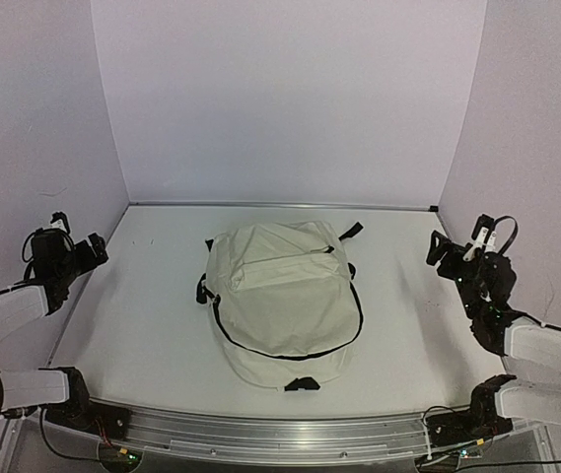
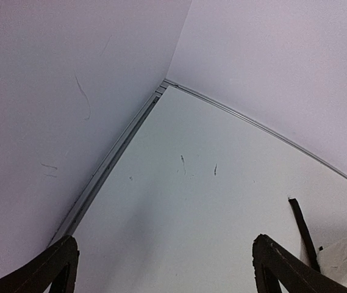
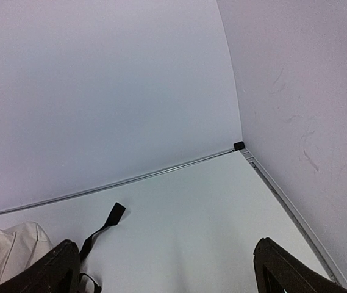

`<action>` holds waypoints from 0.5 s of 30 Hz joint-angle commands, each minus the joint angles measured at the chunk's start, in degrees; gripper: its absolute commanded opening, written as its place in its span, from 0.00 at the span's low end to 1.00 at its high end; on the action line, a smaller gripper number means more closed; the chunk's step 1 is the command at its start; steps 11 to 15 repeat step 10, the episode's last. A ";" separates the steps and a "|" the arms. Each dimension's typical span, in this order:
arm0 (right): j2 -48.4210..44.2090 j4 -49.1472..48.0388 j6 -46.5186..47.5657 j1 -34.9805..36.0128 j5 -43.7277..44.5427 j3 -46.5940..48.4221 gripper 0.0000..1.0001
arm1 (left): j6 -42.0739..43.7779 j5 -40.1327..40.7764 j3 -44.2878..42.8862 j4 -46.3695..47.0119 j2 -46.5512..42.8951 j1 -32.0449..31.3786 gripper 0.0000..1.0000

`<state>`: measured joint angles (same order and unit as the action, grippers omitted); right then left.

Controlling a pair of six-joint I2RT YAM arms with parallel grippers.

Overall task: Pack the student bag
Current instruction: Reset both arms

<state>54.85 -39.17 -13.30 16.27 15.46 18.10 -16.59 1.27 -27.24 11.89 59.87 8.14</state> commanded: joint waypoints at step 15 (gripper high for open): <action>-2.65 -9.74 4.02 0.00 0.64 -2.70 0.98 | 0.54 -0.36 3.93 8.99 -0.28 -0.17 1.00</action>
